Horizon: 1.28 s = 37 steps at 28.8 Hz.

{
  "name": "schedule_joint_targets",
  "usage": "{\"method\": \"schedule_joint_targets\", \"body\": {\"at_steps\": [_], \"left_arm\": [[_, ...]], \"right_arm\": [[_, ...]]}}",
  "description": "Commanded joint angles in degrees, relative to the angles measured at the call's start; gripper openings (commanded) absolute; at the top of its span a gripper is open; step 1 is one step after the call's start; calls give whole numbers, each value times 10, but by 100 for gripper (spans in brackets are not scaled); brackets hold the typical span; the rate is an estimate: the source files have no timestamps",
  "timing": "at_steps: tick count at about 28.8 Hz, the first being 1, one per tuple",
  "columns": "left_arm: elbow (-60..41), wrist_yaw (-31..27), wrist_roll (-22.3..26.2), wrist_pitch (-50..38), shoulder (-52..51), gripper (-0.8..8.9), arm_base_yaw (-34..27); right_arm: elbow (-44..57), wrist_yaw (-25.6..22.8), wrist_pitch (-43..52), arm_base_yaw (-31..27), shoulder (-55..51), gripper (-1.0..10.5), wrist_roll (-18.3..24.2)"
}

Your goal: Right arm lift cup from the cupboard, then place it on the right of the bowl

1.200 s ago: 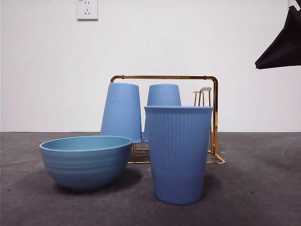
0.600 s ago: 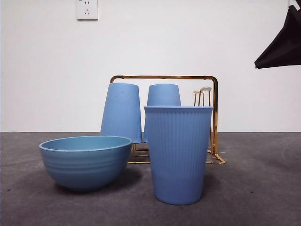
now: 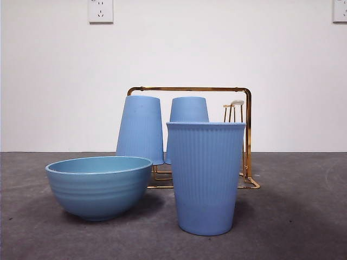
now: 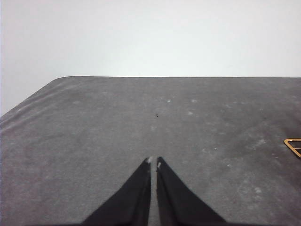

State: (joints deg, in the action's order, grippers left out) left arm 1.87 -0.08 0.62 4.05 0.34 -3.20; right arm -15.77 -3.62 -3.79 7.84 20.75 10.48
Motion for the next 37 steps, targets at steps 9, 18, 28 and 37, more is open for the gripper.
{"method": "schedule_joint_targets", "body": {"at_steps": [9,18,28,37], "left_arm": [[-12,0,0,-7,-1,28,-1],[-11,0,0,-8,-1,28,0],[-11,0,0,-8,-1,28,0],[-11,0,0,-8,-1,28,0]], "right_arm": [[143,-13,9,-15,-205,15,-9],[151,7,-16,-15,-205,15,-30],[151,6,-18,-15,-205,15,-36],[151,6,-18,-15,-205,15,-36]]}}
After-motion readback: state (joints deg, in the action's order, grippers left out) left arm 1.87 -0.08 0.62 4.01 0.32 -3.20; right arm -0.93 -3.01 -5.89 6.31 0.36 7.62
